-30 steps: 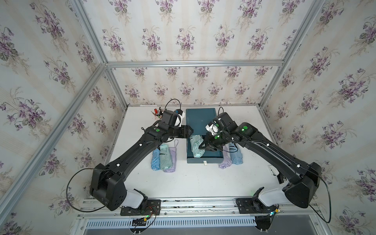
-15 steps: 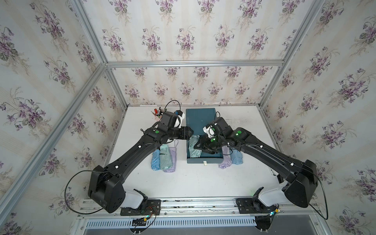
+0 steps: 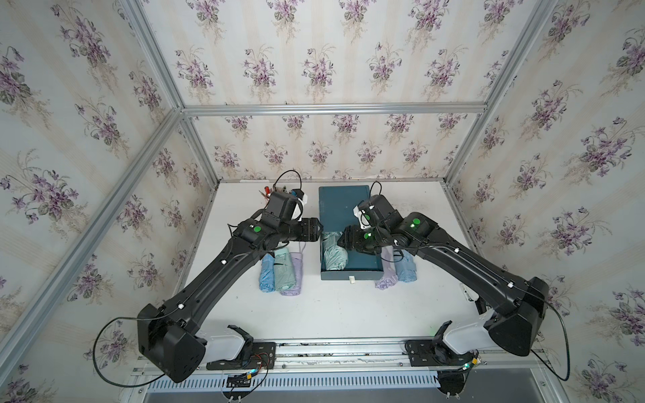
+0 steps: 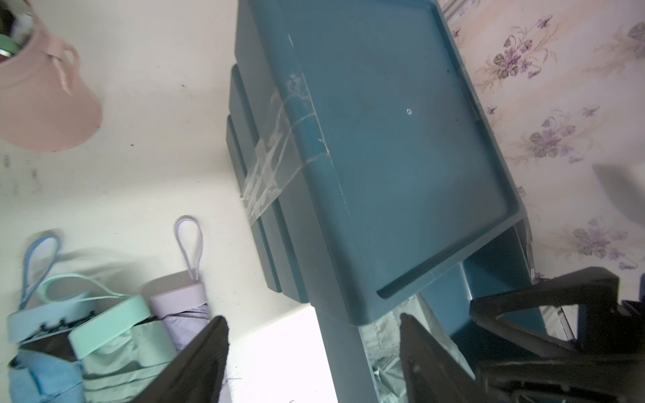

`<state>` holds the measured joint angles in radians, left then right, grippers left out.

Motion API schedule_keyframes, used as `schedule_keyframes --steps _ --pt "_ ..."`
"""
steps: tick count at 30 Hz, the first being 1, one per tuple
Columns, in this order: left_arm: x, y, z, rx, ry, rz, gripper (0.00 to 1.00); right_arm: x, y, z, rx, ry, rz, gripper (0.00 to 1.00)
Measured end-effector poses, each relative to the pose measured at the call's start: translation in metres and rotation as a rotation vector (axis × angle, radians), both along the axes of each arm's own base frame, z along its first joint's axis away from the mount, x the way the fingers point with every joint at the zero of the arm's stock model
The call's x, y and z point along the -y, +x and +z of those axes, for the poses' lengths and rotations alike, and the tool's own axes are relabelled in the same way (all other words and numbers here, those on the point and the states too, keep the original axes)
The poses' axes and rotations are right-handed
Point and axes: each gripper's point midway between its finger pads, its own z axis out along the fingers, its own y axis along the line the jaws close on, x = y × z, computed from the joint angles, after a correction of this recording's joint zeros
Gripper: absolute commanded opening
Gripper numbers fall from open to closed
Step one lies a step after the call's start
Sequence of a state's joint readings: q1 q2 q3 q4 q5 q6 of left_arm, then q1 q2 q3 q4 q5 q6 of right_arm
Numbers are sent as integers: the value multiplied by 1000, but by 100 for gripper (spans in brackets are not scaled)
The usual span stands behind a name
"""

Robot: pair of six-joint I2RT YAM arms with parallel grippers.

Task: Place the umbrella in the drawer by color
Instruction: Place the umbrella in the drawer, then pick up the umbrella from the center of the board.

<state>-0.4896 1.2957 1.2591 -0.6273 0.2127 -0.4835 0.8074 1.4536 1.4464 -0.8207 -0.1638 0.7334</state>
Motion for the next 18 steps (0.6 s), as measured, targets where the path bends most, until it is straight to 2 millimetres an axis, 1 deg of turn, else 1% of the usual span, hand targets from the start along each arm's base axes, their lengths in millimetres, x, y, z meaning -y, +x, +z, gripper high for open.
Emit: schedule_keyframes --steps 1,3,4,6,7,8,10,13,16,18 --pt "-10 0 2 1 8 34 76 -1 -1 6 21 0 12 58" --pt "-35 -4 -1 -17 16 118 76 -4 -5 20 83 -2 46 58" --pt "-51 -8 -7 -37 17 168 76 -6 -9 30 116 12 68 58" --pt "-82 -20 -26 -89 22 263 75 -6 -13 50 189 44 95 58" --pt "-93 -29 -37 -122 23 298 74 -4 -13 60 230 60 95 58" --pt "-101 -38 -46 -149 26 315 74 -2 -10 68 269 72 85 58" --pt "-109 -57 -62 -198 27 327 71 2 -3 79 335 85 66 59" --pt "-110 -80 -80 -244 14 313 68 -4 8 90 397 108 63 58" --pt "-111 -103 -99 -285 -9 315 65 -11 27 96 427 113 45 56" --pt "-111 -114 -112 -302 -32 321 63 -13 39 98 432 110 27 55"
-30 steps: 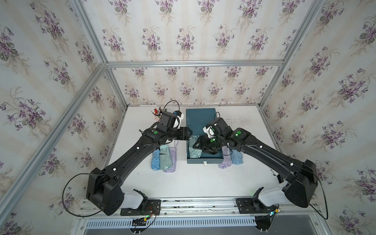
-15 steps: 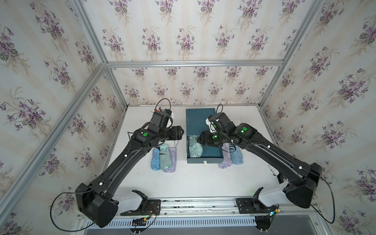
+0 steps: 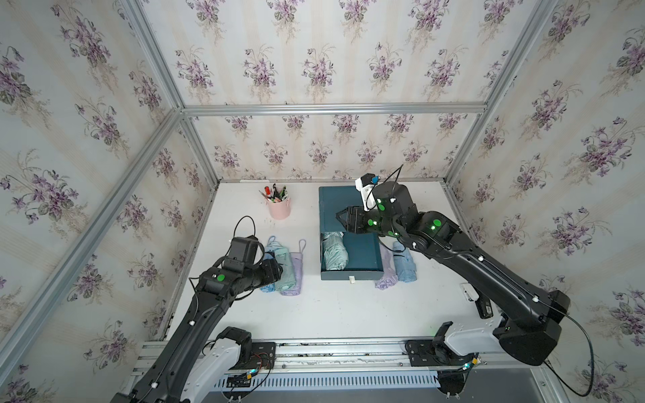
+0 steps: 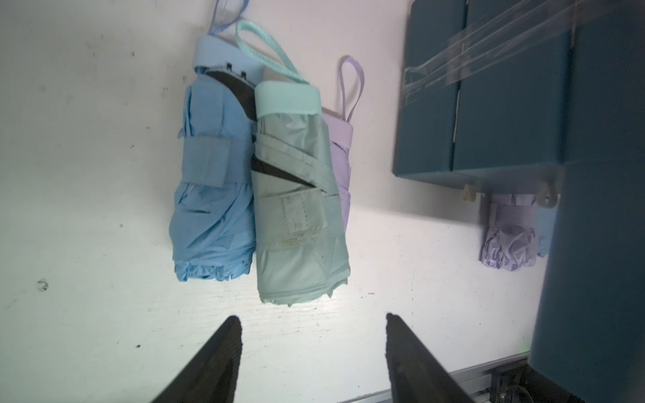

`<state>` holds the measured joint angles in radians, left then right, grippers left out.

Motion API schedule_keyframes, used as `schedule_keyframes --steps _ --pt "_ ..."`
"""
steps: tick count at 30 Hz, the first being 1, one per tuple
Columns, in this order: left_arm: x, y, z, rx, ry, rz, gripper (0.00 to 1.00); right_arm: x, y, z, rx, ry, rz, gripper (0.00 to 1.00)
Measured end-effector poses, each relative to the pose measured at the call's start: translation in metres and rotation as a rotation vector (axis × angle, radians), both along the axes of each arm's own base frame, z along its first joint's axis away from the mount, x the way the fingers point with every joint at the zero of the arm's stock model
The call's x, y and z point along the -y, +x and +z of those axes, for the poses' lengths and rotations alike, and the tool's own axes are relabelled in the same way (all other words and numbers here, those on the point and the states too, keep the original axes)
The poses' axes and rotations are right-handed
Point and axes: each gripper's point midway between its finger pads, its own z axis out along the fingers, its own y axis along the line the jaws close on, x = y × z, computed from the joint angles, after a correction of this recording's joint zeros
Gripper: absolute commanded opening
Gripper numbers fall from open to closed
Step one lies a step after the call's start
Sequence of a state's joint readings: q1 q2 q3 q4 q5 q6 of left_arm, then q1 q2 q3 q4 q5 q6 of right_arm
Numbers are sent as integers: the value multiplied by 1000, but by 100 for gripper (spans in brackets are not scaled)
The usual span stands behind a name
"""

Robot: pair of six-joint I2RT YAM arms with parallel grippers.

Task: Place the umbrella in the drawer by color
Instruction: Pick up the umbrella from the center of the board.

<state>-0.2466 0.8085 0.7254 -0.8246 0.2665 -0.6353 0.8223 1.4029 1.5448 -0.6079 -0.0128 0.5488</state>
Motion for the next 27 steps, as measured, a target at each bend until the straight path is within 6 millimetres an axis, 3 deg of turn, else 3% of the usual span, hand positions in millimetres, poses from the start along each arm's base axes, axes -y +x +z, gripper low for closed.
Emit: schedule_keyframes --steps 6,12,18,27 --pt "-2 -18 -45 -113 -39 66 58 -1 9 0 13 12 -13 57" --pt "5 -8 -36 -130 -63 41 62 18 36 -1 -2 38 -79 57" --pt "4 -12 -32 -103 -58 31 70 31 61 2 -35 95 -120 57" --pt "9 -25 -48 -158 -90 10 71 27 54 2 -55 125 -86 58"
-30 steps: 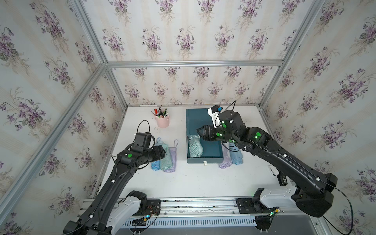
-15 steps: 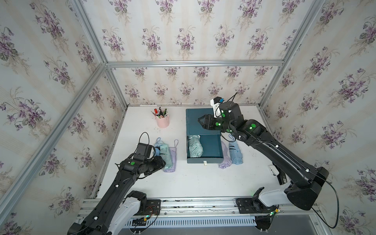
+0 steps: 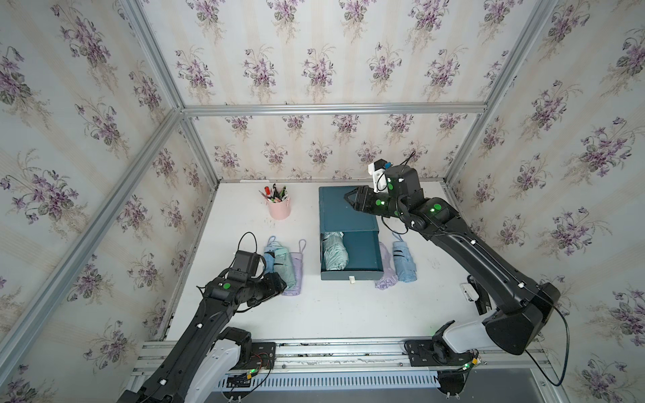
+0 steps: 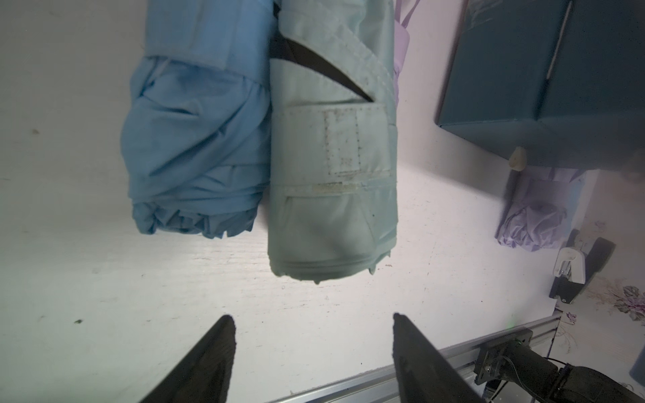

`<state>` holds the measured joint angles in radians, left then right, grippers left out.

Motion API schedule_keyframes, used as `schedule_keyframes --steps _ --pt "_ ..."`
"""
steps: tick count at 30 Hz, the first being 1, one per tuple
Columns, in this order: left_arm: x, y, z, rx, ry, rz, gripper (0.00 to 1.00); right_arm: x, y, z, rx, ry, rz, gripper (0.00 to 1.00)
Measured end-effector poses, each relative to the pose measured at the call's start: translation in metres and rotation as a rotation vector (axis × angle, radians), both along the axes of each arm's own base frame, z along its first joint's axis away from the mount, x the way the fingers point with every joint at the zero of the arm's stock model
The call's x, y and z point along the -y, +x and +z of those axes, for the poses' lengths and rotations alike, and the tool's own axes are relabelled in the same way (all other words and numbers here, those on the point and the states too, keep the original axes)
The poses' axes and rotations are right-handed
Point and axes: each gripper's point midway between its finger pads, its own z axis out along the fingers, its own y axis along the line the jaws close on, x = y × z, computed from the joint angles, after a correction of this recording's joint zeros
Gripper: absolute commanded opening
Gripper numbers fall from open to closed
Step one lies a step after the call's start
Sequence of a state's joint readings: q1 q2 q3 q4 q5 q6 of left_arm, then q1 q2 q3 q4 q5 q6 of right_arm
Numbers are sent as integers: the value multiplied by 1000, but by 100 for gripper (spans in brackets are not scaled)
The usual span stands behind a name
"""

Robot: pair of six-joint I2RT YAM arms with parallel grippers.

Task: Place the umbrella in the drawer by color
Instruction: Pick up the umbrella from the center of the board.

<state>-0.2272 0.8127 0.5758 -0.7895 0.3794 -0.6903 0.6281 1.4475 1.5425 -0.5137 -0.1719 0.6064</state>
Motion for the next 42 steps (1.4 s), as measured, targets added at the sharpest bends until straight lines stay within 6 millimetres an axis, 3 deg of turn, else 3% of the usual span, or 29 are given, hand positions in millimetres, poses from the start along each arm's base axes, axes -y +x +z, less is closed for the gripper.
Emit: schedule_keyframes --steps 11,18,24,31,38,42 --pt "5 1 6 5 -8 -25 72 5 5 11 59 -15 -10 58" --pt "7 -2 12 22 -20 -29 72 8 -9 -10 32 -15 21 58" --pt "12 1 14 24 -53 -31 65 0 -13 -22 1 3 64 56" --pt "13 18 4 3 -55 -2 56 -7 -18 -20 -8 22 102 56" --pt "-2 51 17 55 6 73 49 -7 -23 -18 -5 31 118 56" --pt "-14 67 7 25 81 100 47 -9 -27 -21 -11 30 127 56"
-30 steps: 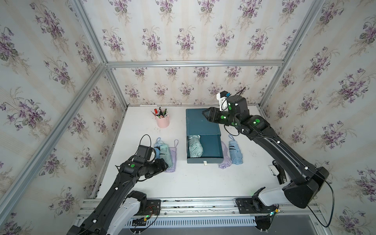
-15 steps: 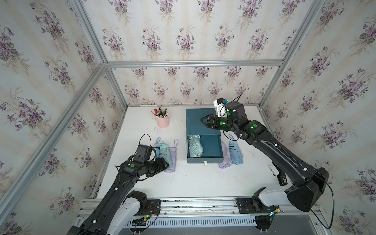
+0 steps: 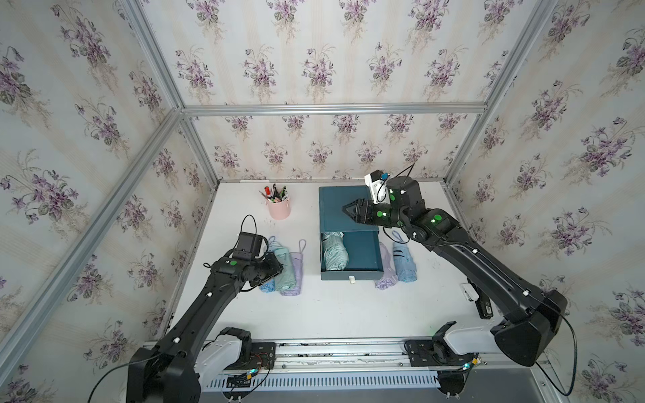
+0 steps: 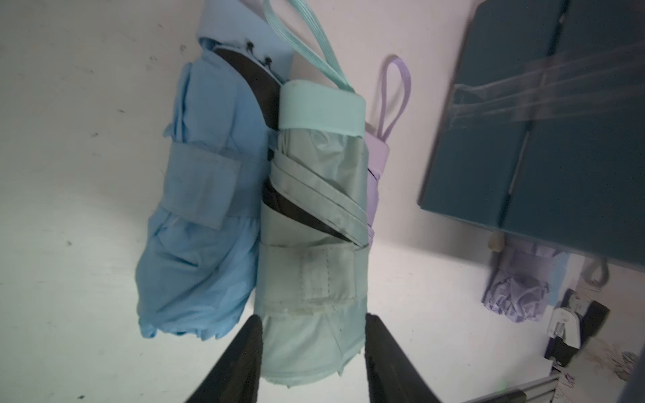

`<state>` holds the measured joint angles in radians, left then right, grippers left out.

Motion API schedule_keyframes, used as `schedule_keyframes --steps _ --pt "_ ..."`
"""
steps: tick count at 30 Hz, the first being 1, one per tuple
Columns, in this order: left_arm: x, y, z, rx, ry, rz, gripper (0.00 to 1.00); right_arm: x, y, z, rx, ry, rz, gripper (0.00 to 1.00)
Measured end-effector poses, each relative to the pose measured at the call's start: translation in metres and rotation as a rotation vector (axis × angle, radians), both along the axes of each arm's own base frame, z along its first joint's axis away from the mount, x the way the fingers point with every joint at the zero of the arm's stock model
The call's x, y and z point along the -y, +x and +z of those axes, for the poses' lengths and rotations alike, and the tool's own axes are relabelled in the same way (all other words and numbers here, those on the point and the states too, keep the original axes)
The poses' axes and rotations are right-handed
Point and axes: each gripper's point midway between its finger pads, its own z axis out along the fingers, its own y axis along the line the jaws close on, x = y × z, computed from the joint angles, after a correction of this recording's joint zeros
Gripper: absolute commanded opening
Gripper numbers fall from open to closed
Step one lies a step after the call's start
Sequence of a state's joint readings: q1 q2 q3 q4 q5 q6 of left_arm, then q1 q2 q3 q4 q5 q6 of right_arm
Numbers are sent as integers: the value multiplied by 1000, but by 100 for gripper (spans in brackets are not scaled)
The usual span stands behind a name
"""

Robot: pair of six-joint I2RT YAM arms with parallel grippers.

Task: Place the umbrella in the drawer by color
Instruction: Pick up the umbrella from the center of the board.

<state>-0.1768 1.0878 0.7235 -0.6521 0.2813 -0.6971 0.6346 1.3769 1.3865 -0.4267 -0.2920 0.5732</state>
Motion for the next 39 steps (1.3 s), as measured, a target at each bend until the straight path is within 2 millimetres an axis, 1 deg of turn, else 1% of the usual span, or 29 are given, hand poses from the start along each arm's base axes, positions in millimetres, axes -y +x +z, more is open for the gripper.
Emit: schedule_keyframes --steps 7,14,15,19,21,24,25,27,30,33,35,37,39 --pt "-8 26 -18 -50 26 6 45 -2 -6 2 4 5 14 56" --pt "1 42 -35 -62 -8 -34 43 -1 -10 8 13 16 16 56" --pt "3 44 -37 -64 -18 -39 41 -1 -11 8 12 15 18 56" --pt "9 50 -51 -84 -43 -56 25 -1 -15 5 7 13 21 56" --pt "10 53 -53 -80 -49 -61 16 1 -17 4 5 14 21 56" --pt "12 50 -56 -90 -55 -72 2 3 -21 4 -3 22 16 55" --pt "12 50 -56 -90 -54 -74 0 3 -22 3 -7 23 16 55" --pt "12 50 -54 -85 -52 -80 0 2 -23 1 -10 22 18 55" --pt "12 50 -45 -59 -53 -85 0 -1 -26 2 -8 21 25 54" --pt "13 52 -22 13 -64 -87 0 -11 -35 6 0 24 55 54" --pt "14 53 -4 67 -81 -78 0 -24 -46 11 15 22 97 55" --pt "15 54 18 125 -101 -60 0 -47 -62 18 47 11 167 57" --pt "15 56 41 187 -121 -40 0 -69 -80 20 64 1 238 61"
